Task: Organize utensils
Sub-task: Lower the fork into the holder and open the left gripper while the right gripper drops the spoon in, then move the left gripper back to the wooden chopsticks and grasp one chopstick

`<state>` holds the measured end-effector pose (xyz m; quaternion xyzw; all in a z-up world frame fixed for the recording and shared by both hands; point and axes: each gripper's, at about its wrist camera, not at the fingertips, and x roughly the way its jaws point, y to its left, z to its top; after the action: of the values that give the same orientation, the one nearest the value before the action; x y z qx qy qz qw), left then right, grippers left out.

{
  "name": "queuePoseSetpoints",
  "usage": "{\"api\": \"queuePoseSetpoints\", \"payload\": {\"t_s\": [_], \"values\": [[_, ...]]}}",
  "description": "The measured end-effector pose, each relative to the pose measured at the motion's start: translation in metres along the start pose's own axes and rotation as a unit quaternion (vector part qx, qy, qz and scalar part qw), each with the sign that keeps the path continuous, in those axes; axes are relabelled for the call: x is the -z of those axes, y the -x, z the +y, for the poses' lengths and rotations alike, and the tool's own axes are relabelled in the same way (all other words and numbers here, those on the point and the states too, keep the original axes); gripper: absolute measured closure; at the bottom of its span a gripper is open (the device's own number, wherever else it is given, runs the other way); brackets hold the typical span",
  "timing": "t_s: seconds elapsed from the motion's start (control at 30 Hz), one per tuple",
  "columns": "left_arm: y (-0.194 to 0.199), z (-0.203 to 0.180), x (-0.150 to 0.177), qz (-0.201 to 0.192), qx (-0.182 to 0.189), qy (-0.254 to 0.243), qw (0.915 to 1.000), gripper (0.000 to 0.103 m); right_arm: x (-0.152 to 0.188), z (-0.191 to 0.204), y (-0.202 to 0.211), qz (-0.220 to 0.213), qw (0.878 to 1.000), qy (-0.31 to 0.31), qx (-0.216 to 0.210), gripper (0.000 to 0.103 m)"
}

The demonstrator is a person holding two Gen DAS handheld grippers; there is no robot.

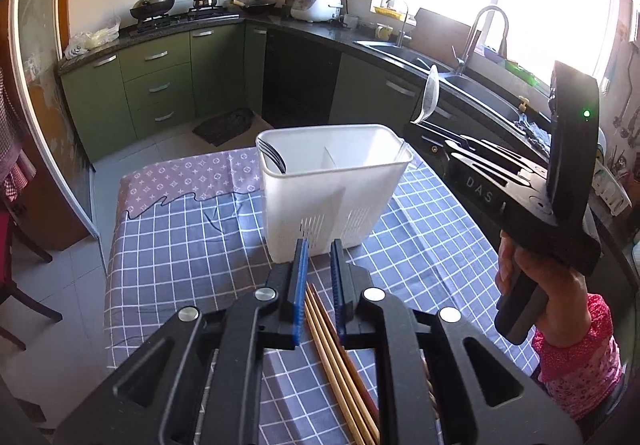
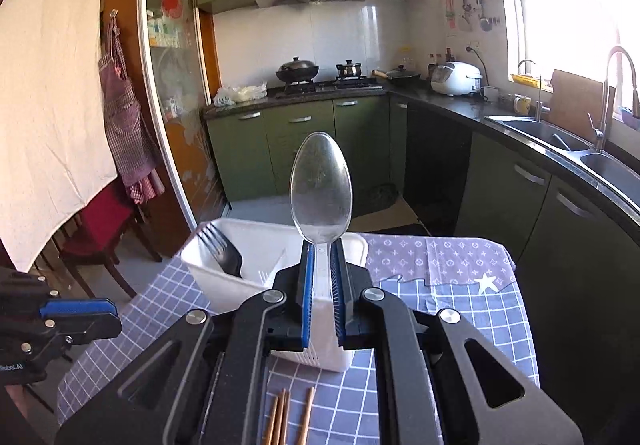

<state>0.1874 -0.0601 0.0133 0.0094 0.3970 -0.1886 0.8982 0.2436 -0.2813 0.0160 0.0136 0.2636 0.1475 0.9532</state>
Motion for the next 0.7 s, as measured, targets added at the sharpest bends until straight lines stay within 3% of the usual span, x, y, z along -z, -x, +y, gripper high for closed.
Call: {"api": "queuePoseSetpoints", "payload": {"t_s": [0.23,0.3,0.37,0.5,0.6,0.7], "values": [[0.004,-0.004,0.013,0.016,-0.005,-0.010,0.9998,0.088,0.020,-0.001,-0.007,0.020,1.000,0.001,0.002,0.093],[0.004,-0.005,0.014,0.021,-0.007,-0.011,0.9997,0.087,0.019,-0.002,-0.006,0.025,1.000,0.000,0.001,0.087],[0.004,-0.006,0.016,0.025,-0.008,-0.012,0.9996,0.087,0.017,-0.002,-0.002,0.022,1.000,-0.001,0.001,0.070],[-0.001,-0.007,0.020,0.040,-0.003,-0.009,0.9992,0.086,0.015,-0.006,0.015,0.013,1.000,-0.005,-0.002,0.069],[-0.007,-0.008,0.026,0.058,0.002,-0.008,0.9983,0.081,0.019,-0.013,0.035,0.012,1.000,-0.015,-0.005,0.069],[-0.018,-0.010,0.033,0.082,0.000,-0.008,0.9966,0.065,0.035,-0.020,0.048,0.041,0.999,-0.019,-0.009,0.068]]}}
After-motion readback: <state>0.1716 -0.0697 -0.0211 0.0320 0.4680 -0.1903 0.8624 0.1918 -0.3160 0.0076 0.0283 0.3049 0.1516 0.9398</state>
